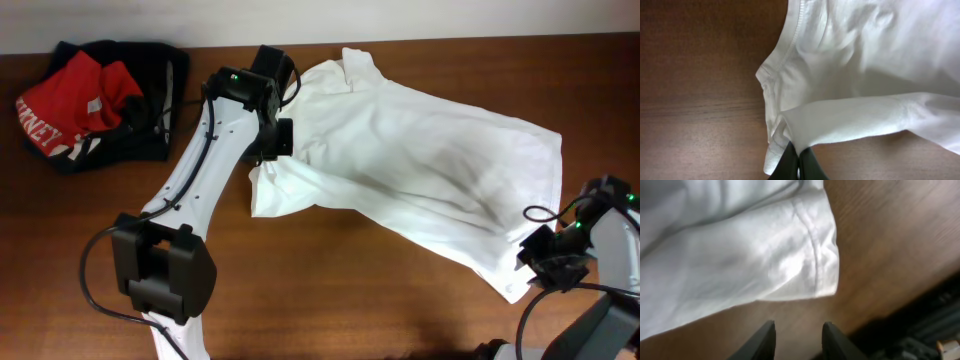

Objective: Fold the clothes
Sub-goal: 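Grasp the T-shirt's lower right corner with the right gripper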

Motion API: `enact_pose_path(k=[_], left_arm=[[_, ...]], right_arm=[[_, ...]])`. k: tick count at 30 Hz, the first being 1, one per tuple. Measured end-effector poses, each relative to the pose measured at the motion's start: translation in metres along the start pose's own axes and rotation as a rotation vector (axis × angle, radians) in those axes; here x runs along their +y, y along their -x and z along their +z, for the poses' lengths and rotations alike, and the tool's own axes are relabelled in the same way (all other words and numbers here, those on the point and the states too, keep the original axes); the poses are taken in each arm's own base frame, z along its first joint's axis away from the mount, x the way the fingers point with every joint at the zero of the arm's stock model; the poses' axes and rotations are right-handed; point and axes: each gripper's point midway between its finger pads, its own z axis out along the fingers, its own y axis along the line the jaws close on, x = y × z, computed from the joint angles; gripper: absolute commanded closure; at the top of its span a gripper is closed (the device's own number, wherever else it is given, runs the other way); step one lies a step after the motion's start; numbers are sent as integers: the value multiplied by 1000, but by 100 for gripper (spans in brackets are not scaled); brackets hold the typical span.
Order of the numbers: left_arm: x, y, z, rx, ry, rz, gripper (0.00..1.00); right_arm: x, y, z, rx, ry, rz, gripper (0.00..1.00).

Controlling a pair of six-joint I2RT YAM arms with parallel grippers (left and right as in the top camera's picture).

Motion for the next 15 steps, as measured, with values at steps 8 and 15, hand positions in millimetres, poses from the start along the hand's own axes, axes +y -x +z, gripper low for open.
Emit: enact_pose_path(k=[8,15], left_arm=[[3,-10,0,42,14,3,99],[3,-8,0,34,11,2,99]], right_arm=[[-34,9,19,3,39,215,62],[-41,-13,42,68,19,216,63]])
